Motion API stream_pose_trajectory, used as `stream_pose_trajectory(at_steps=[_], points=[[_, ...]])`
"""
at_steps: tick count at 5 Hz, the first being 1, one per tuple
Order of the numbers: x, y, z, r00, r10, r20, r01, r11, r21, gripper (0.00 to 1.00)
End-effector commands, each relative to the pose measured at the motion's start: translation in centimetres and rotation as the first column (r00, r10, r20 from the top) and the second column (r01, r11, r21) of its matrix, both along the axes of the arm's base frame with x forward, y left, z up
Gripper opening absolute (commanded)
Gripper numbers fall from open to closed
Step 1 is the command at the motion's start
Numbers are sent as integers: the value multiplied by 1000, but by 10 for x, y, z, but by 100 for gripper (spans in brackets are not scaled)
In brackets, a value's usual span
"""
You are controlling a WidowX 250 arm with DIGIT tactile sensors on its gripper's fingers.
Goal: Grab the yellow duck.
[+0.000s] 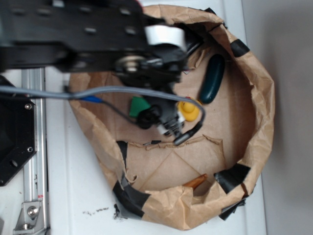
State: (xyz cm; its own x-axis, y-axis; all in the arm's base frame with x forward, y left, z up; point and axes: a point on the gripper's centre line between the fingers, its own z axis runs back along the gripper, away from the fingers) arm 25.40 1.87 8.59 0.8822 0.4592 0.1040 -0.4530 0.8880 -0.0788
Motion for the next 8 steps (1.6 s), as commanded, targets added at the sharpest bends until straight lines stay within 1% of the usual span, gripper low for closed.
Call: stream_pose_trajectory(at_steps=[1,2,3,4,5,6,7,8], points=[[30,20,-7,997,-27,74,21,996,86,100],[49,16,-19,995,-35,88,25,993,118,100],[57,12,-26,996,-55,75,43,988,146,100],[49,13,-35,996,-79,45,73,989,130,100],[39,8,-39,993,-120,15,117,983,140,100],[28,-4,-46,986,-163,-16,164,976,141,100],[26,-19,-64,978,-198,-67,206,969,140,100],[32,-30,-67,972,-224,-74,232,961,148,100]])
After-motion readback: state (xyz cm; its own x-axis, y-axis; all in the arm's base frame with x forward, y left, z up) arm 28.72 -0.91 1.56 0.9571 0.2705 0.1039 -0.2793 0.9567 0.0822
